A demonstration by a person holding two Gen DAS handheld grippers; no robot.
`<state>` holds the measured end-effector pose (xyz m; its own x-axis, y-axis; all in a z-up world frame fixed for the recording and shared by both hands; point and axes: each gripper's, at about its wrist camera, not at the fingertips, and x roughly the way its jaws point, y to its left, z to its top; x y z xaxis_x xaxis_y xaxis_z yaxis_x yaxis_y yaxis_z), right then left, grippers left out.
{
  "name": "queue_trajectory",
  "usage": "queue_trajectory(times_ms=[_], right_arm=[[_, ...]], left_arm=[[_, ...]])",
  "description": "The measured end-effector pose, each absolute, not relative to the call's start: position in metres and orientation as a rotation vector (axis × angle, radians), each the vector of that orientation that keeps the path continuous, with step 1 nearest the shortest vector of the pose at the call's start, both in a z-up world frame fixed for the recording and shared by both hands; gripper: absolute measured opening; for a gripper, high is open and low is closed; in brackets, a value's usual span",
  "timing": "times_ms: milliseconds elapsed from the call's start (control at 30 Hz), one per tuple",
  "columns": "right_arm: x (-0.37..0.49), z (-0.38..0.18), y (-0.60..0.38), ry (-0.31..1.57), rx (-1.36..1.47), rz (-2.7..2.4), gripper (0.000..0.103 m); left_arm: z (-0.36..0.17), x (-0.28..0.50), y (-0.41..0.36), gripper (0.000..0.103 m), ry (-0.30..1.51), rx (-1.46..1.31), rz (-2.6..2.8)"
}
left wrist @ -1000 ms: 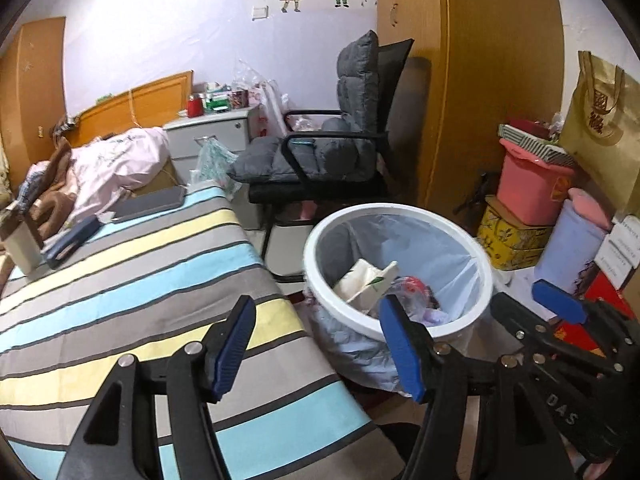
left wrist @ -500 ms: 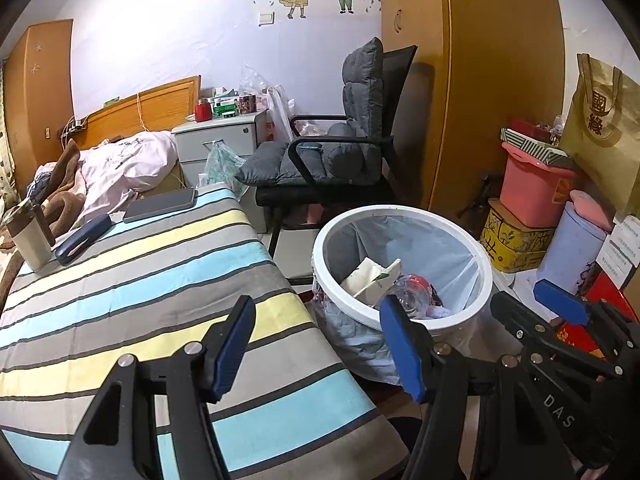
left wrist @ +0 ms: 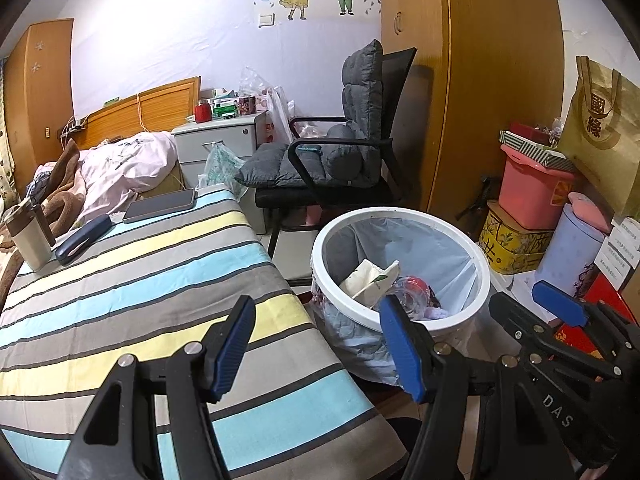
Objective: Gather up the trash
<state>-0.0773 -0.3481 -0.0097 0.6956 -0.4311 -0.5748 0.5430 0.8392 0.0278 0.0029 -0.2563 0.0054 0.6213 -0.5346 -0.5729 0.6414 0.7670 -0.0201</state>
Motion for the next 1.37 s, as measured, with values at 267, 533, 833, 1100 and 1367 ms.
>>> queue_trajectory(times_ms=[267, 533, 833, 1100, 1367], right_arm=[[-0.0774, -0.0089, -0.3455, 0.586, 0.204, -0.549, 0.055], [-0.078, -0.0083, -0.346, 0.583, 0.205, -0.551, 0.055], [-0.0788, -0.0083, -0.346, 0.584, 0.206, -0.55, 0.055], [-0.0792, -0.0094, -0.3453, 0.587, 0.207, -0.552, 0.055], [-0.0788, -0.0094, -0.3456, 0.588, 0.208, -0.551, 0.055]], left_arm=[[0.0061, 0.0017, -0.2567, 0.067, 0.591, 0.196, -0.687], [0.0044, 0.0, -0.2556, 0.067, 0.594, 0.197, -0.694], [0.0043, 0.0006, -0.2548, 0.067, 0.597, 0.194, -0.694], [0.0029, 0.0017, -0.2529, 0.067, 0.605, 0.18, -0.694], [0.0042, 0.0005, -0.2565, 0.067, 0.61, 0.189, -0.705]])
